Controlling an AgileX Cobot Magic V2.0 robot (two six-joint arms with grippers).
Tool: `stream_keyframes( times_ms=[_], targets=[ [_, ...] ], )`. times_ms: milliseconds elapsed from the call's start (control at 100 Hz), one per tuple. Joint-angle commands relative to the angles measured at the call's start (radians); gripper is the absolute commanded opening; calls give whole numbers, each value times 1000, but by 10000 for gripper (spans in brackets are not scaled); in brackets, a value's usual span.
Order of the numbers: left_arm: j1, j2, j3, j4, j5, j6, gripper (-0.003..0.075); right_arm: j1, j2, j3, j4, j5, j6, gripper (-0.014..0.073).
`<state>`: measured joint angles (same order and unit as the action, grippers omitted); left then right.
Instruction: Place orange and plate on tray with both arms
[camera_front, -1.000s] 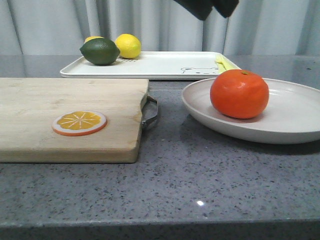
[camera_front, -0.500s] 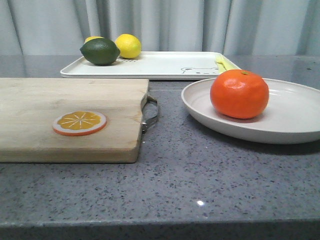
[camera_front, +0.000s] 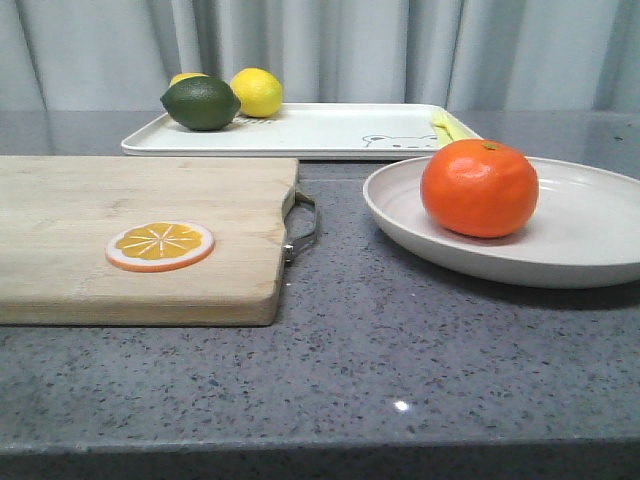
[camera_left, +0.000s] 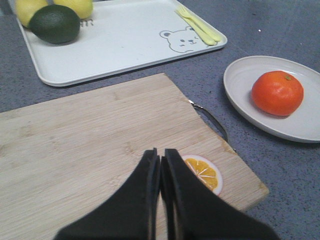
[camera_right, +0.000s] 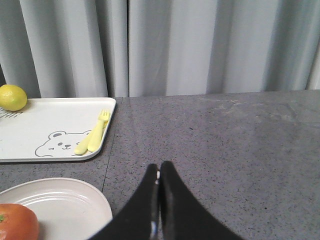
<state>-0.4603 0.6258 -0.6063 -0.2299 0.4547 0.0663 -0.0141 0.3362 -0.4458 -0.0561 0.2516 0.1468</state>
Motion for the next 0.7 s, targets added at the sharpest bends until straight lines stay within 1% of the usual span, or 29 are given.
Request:
stream_keyframes(
  times_ms=[0, 170, 420, 530, 690],
  targets=[
    [29, -64, 8, -13, -53, -7, -19, -7, 16, -33, -8, -85, -2, -60],
    [56, -162, 60, -11, -2, -7, -19, -7, 16, -33, -8, -67, -2, -60],
    [58, -220, 73, -8, -7, -7, -19, -7, 26, -47, -8, -39, -2, -60],
    [58, -220, 73, -8, -8, -7, -19, -6, 80, -94, -8, 48, -3, -60],
    [58, -220, 73, -8, -8, -7, -19, 23, 225, -191, -5, 180, -7, -60]
  ],
)
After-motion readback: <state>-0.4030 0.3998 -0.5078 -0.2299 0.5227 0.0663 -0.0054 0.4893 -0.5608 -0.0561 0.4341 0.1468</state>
